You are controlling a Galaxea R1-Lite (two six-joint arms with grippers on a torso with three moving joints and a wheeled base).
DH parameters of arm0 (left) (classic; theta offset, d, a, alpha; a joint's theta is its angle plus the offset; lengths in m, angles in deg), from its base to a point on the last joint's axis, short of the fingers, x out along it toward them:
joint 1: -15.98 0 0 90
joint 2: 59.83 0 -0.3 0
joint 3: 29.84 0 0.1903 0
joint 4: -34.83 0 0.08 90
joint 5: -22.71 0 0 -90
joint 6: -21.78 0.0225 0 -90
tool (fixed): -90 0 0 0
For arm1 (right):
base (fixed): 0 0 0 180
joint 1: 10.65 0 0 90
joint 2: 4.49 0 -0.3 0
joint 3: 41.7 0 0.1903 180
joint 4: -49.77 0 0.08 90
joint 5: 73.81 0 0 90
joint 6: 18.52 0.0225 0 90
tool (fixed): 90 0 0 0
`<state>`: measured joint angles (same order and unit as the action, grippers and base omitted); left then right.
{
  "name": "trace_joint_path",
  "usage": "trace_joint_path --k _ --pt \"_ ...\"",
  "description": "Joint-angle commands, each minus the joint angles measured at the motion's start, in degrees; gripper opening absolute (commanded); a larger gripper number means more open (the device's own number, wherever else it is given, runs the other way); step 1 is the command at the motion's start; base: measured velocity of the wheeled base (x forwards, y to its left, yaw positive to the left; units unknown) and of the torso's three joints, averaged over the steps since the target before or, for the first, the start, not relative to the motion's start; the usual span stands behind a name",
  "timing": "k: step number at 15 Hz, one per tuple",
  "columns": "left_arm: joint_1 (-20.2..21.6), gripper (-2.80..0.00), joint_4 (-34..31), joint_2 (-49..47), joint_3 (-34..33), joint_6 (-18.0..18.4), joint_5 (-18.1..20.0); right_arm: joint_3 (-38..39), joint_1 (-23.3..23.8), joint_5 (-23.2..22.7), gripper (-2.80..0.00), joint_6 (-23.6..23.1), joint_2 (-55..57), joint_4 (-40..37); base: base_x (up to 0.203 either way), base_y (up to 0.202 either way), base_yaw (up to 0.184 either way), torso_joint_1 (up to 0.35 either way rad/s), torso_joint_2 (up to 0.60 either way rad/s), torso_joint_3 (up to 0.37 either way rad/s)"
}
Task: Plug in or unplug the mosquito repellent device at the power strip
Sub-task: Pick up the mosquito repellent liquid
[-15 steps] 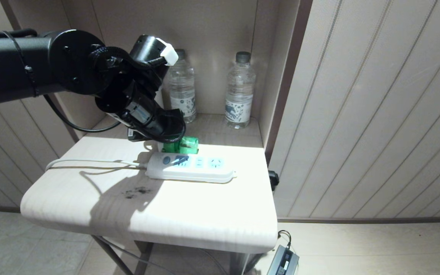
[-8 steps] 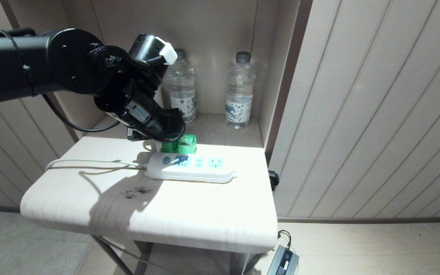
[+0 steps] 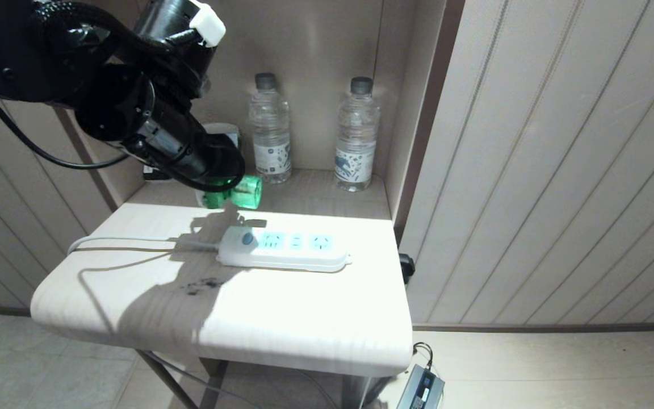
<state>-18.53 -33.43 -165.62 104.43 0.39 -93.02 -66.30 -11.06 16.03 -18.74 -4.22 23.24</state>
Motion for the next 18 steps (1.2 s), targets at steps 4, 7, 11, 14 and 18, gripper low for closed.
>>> trace_joint_path --k 4,7,11,14,18 --pt "-2.39 -2.8 -4.38 5.0 -0.24 13.03 -1.77 0.0 -0.02 -0.02 -2.8 -0.04 0.08 -0.01 0.0 0.0 0.0 0.0 0.0 0.0" --pt "-4.17 -2.8 -7.49 5.5 -0.26 23.0 -9.01 0.0 -0.02 -0.02 -2.8 -0.04 0.08 -0.01 0.0 0.0 0.0 0.0 0.0 0.0" --pt "-7.02 -2.8 -7.48 4.41 -0.26 33.21 -21.54 0.0 -0.02 -0.02 -2.8 -0.04 0.08 -0.01 0.0 0.0 0.0 0.0 0.0 0.0" --pt "-9.86 -2.8 -7.14 0.87 -0.38 37.29 -32.68 0.09 0.02 -0.02 -2.8 0.05 0.08 0.08 0.0 0.0 0.0 0.0 0.0 0.0" --pt "-10.58 -2.8 -7.99 -2.3 -0.64 39.12 -37.83 0.09 -0.02 0.07 -2.8 0.22 0.08 0.08 0.0 0.0 0.0 0.0 0.0 0.0"
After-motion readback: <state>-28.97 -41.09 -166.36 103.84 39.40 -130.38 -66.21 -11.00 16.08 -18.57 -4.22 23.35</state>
